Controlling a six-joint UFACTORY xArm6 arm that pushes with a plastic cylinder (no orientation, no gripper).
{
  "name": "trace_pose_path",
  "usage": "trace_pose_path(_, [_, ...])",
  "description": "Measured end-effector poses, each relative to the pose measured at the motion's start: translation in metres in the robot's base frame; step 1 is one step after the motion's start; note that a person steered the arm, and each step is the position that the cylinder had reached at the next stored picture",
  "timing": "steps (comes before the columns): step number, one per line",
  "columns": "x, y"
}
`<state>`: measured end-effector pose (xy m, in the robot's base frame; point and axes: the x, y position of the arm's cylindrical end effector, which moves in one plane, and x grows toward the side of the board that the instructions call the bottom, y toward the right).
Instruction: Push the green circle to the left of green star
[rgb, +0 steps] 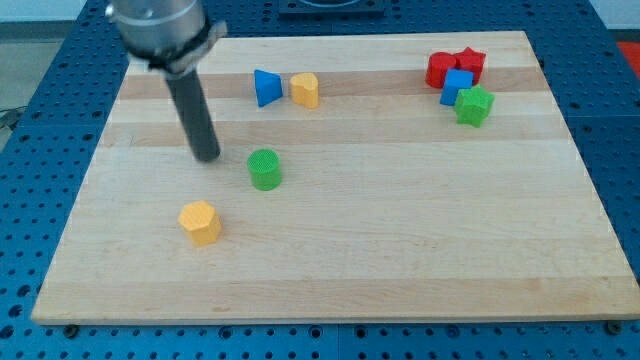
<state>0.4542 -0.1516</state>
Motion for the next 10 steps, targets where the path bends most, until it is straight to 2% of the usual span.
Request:
trace_pose_path(2, [0.02,0.096])
trace_pose_path(3, [0.011,0.118])
trace_pose_path(4, [-0.044,0.15])
trace_pose_path(6, [-0.058,0.153])
trace_pose_path(7, [-0.085,0.153])
trace_pose_path(8, [-0.054,0.153])
trace_pose_path(10, [0.069,0.171])
